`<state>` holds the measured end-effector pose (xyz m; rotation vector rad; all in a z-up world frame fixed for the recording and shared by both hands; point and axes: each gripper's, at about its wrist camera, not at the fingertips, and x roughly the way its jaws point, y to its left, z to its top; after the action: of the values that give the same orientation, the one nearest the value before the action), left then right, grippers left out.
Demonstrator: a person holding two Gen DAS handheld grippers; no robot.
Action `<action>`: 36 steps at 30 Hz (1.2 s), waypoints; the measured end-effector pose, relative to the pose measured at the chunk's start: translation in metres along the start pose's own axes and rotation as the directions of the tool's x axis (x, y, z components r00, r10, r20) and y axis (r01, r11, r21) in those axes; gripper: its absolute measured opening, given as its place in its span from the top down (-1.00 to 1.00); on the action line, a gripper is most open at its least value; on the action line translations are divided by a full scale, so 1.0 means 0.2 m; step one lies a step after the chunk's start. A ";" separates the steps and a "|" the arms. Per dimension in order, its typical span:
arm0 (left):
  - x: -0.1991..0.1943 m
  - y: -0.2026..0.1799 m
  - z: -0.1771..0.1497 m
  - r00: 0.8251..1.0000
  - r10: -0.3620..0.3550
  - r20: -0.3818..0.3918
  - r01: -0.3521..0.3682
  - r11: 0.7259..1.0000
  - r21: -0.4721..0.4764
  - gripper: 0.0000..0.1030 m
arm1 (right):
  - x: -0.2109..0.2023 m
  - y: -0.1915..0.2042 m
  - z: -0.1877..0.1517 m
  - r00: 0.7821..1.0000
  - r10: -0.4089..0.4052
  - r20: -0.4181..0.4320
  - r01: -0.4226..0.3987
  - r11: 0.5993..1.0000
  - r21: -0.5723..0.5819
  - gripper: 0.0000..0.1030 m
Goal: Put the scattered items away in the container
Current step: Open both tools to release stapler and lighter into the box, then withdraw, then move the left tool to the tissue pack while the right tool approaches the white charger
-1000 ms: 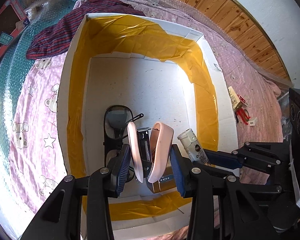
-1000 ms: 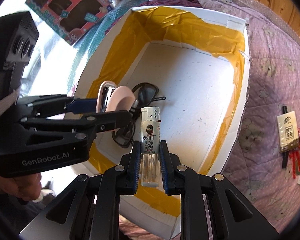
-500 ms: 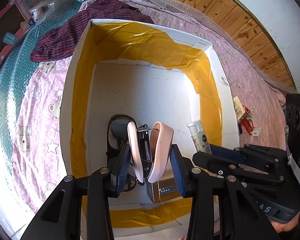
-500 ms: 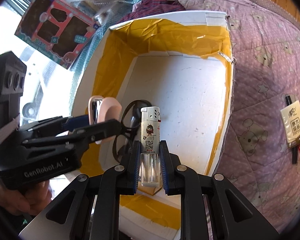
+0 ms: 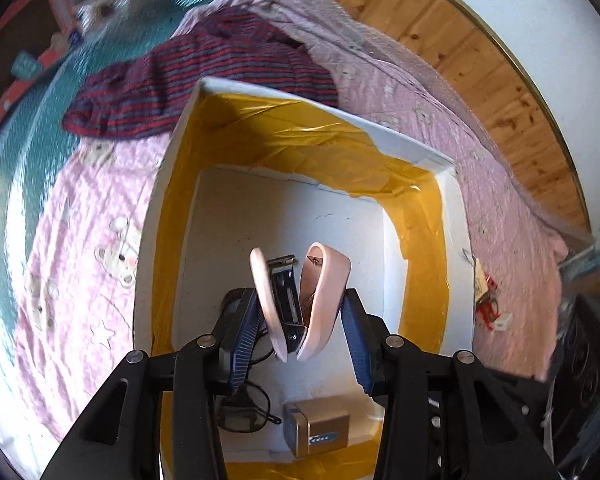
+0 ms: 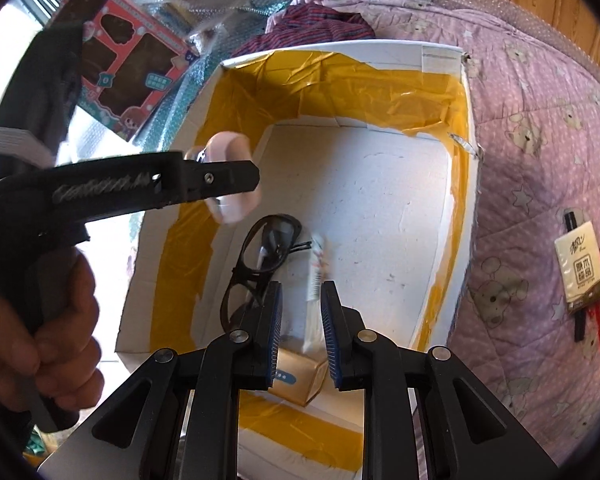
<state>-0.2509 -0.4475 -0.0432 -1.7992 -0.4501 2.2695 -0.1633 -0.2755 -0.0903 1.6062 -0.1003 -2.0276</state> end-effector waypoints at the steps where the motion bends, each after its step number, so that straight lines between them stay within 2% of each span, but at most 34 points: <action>1: 0.00 0.02 0.00 1.000 -0.011 -0.004 0.011 1.000 -0.020 0.16 | -0.02 0.00 -0.01 1.000 0.003 0.006 -0.003 1.000 0.005 0.56; 9: -0.12 0.10 -0.07 0.998 -0.045 0.036 0.048 0.995 -0.084 0.16 | -0.14 -0.06 -0.10 0.998 0.045 0.042 -0.047 0.998 0.047 0.55; 16: -0.24 0.13 -0.19 0.995 -0.028 0.091 0.038 0.994 -0.103 0.16 | -0.24 -0.08 -0.22 0.994 0.093 0.051 -0.094 0.995 0.025 0.55; 24: -0.26 0.04 -0.40 0.997 -0.029 0.075 0.036 0.995 -0.097 0.16 | -0.35 -0.14 -0.33 0.986 0.145 0.077 -0.147 0.989 0.015 0.55; 30: -0.22 -0.17 -0.55 0.999 0.011 0.040 -0.012 1.000 0.014 0.16 | -0.43 -0.21 -0.41 0.979 0.177 0.099 -0.181 0.983 0.034 0.55; 36: -0.25 -0.47 -0.61 0.999 0.016 0.051 -0.024 0.985 0.169 0.16 | -0.51 -0.32 -0.49 0.975 0.180 0.131 -0.191 0.979 0.075 0.55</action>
<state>-0.1228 -0.3635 0.0110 -1.6751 -0.2397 2.2939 -0.0821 -0.1477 -0.0540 1.4625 -0.3754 -1.9986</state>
